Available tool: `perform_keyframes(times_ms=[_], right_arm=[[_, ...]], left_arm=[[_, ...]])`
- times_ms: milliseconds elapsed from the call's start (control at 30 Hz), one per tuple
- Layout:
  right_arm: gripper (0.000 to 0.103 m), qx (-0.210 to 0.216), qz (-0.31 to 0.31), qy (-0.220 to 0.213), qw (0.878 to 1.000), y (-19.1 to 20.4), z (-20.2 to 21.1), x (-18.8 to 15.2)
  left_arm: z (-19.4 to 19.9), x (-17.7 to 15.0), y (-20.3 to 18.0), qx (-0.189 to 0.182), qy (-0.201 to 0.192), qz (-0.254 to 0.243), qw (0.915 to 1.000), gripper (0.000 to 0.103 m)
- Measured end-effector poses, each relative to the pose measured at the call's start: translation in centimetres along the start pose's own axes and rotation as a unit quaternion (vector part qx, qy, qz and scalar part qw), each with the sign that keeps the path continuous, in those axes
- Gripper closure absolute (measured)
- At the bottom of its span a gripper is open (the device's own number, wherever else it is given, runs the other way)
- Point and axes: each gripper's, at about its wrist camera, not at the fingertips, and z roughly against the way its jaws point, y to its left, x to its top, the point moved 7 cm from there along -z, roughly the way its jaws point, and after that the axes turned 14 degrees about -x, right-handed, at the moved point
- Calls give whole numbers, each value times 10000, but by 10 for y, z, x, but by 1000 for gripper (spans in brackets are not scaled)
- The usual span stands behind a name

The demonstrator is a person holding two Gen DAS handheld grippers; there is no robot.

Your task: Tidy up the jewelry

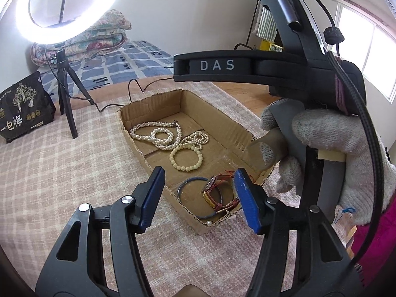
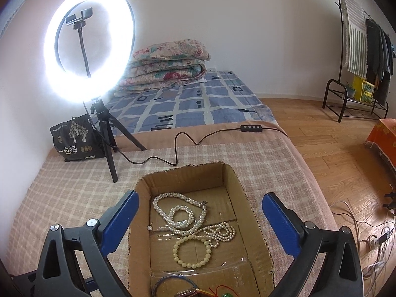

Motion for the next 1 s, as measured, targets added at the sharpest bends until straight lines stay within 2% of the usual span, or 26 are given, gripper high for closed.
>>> perform_keyframes(times_ms=[633,1000], right_arm=[[0,-304,179,-330,9988,-3,70,7],[0,-452,235,-550,9972,-10,118,-4]], left_arm=[[56,-3,9,203,-243,-66,9995,43],[88,-5,22,437,-395,-71,9982,43]])
